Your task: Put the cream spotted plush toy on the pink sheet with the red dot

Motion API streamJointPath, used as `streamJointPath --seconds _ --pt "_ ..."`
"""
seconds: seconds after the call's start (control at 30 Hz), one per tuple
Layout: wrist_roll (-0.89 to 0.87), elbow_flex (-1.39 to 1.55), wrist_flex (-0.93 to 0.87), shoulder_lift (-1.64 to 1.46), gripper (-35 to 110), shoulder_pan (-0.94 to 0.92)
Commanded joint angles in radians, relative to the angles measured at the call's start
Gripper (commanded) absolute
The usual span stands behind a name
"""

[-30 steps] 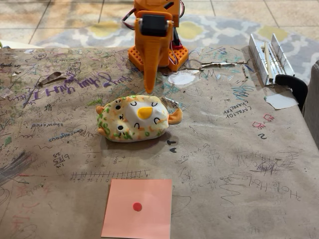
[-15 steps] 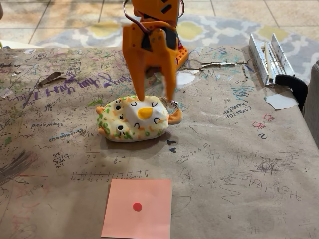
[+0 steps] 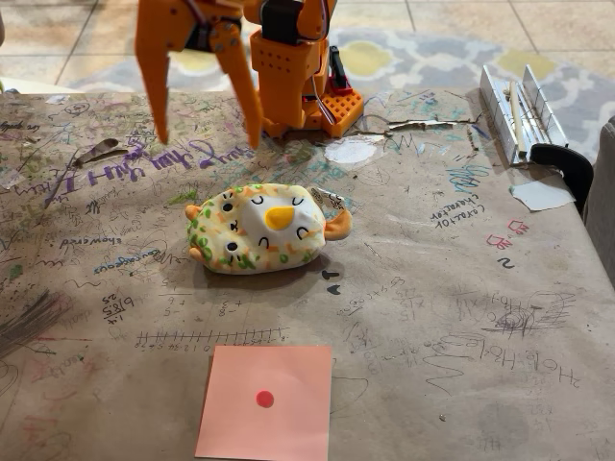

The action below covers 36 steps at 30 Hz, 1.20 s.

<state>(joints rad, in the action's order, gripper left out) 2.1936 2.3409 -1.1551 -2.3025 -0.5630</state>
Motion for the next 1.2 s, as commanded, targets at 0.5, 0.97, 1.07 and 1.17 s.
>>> streamJointPath --seconds 0.5,0.97,1.07,1.17 --pt "-0.112 0.213 0.222 0.11 37 0.118" --pt "-0.221 0.443 0.669 0.135 34 0.19" --pt "-0.318 0.491 0.696 0.101 5 0.241" --pt "-0.437 0.534 0.811 0.083 0 0.285"
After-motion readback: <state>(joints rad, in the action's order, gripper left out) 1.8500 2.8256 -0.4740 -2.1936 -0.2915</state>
